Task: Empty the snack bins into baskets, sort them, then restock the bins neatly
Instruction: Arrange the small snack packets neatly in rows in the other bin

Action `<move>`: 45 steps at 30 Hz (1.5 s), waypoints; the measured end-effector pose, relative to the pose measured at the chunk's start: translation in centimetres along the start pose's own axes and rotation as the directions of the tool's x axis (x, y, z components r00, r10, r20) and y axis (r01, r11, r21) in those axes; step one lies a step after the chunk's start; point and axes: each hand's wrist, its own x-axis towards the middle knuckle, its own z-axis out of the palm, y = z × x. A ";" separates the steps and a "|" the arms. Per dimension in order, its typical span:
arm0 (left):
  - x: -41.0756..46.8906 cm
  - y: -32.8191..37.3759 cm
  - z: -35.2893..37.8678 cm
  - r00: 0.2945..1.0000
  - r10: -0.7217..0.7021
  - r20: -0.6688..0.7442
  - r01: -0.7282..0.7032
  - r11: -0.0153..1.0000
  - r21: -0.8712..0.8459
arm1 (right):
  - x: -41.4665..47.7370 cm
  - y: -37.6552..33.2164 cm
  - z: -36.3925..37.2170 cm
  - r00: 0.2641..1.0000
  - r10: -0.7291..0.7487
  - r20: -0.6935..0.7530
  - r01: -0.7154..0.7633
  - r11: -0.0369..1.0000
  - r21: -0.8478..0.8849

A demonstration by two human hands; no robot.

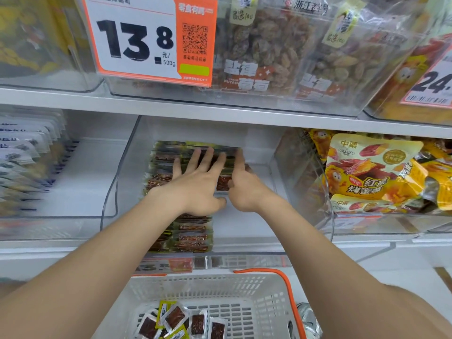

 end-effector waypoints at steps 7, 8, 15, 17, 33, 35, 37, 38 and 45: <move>-1.8 0.0 -0.3 0.990 -0.137 0.019 0.135 0.987 0.086 | -0.4 -0.7 -0.4 0.995 0.085 -0.060 -0.067 0.963 0.263; -2.1 0.1 -0.3 0.992 -0.127 0.006 0.126 0.988 0.093 | -0.4 -0.6 -0.5 0.992 0.100 -0.072 -0.075 0.956 0.284; -5.1 0.1 -0.1 0.983 -0.030 -0.183 0.038 0.998 0.043 | -0.6 0.1 -0.4 0.993 0.065 -0.102 -0.035 0.962 0.272; -5.8 0.1 0.0 0.970 -0.016 -0.241 0.018 1.000 0.008 | -0.9 -0.1 -0.6 0.993 0.088 -0.078 -0.069 0.973 0.221; -20.9 1.7 1.3 0.931 0.154 0.332 -0.173 0.985 0.027 | -22.0 -2.5 4.3 0.933 -0.357 0.048 0.360 0.929 -0.087; -20.3 1.3 5.1 0.867 0.047 0.496 -0.148 0.975 0.167 | -21.3 -1.4 6.9 0.919 -0.320 0.232 0.379 0.879 -0.289; -18.5 0.1 9.0 0.839 -0.051 0.541 -0.109 0.960 0.259 | -19.5 0.1 9.9 0.905 -0.241 0.351 0.369 0.855 -0.365; -17.5 -0.7 10.8 0.839 -0.077 0.538 -0.086 0.959 0.272 | -18.1 1.0 11.5 0.901 -0.201 0.385 0.352 0.858 -0.375; -12.1 -7.7 23.0 0.865 -0.210 0.455 0.226 0.974 0.021 | -11.0 8.8 23.2 0.926 0.028 0.377 0.072 0.966 -0.248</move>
